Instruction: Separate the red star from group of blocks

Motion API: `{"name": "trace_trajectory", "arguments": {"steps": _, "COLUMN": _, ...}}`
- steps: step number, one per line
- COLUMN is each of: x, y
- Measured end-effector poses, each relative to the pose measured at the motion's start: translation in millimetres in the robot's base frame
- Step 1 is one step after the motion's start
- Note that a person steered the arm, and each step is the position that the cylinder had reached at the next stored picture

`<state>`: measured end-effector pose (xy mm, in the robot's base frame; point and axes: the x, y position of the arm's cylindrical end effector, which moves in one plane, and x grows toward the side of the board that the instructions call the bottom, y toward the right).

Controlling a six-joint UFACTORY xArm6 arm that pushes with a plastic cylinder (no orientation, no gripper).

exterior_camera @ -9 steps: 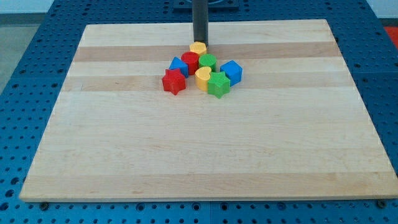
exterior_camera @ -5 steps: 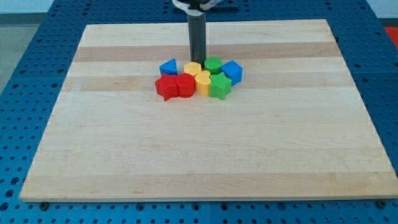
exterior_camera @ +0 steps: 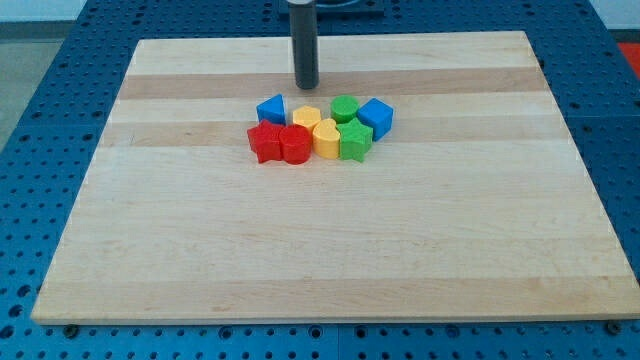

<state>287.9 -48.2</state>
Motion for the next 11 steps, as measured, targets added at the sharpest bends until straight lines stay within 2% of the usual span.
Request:
{"name": "trace_trajectory", "arguments": {"steps": 1, "x": 12, "y": -22}}
{"name": "trace_trajectory", "arguments": {"steps": 3, "x": 69, "y": -19}}
{"name": "trace_trajectory", "arguments": {"steps": 5, "x": 77, "y": -12}}
{"name": "trace_trajectory", "arguments": {"steps": 7, "x": 76, "y": -74}}
{"name": "trace_trajectory", "arguments": {"steps": 8, "x": 96, "y": -81}}
{"name": "trace_trajectory", "arguments": {"steps": 9, "x": 120, "y": -57}}
{"name": "trace_trajectory", "arguments": {"steps": 11, "x": 140, "y": -4}}
